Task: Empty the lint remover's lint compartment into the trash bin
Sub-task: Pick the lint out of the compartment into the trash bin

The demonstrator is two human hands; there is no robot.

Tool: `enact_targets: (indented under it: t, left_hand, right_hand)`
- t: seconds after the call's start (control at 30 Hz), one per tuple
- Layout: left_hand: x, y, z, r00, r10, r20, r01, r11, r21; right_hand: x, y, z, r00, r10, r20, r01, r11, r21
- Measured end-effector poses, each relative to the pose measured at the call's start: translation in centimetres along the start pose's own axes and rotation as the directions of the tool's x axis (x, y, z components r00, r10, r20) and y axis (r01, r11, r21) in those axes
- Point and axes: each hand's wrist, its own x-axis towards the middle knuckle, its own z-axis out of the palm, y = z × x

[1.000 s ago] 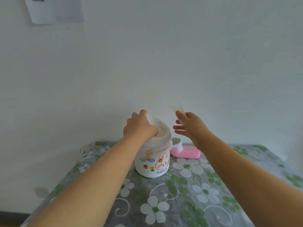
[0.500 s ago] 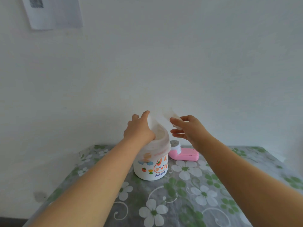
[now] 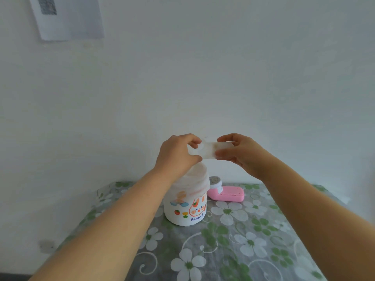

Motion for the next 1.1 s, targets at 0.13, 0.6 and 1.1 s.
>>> enact_targets:
  t: [0.13,0.6,1.1]
  left_hand:
    - [-0.1,0.0,0.1,0.998,-0.057,0.013,0.058,0.991,-0.120]
    - [0.4,-1.7,-1.0,0.985,-0.168,-0.045,0.161,0.978,-0.129]
    - [0.0,-3.5,-0.4,0.938,-0.288,0.195,0.294,0.956,-0.004]
  right_hand:
    - [0.0,-0.6,0.0,0.998,0.002,0.055,-0.005,0.999,0.042]
    - [0.3,-1.7,2.1,0.948,-0.196,-0.251,0.136,0.962,-0.235]
    - [0.0,-0.6,4.6,0.961,-0.229,-0.154,0.116,0.841,-0.528]
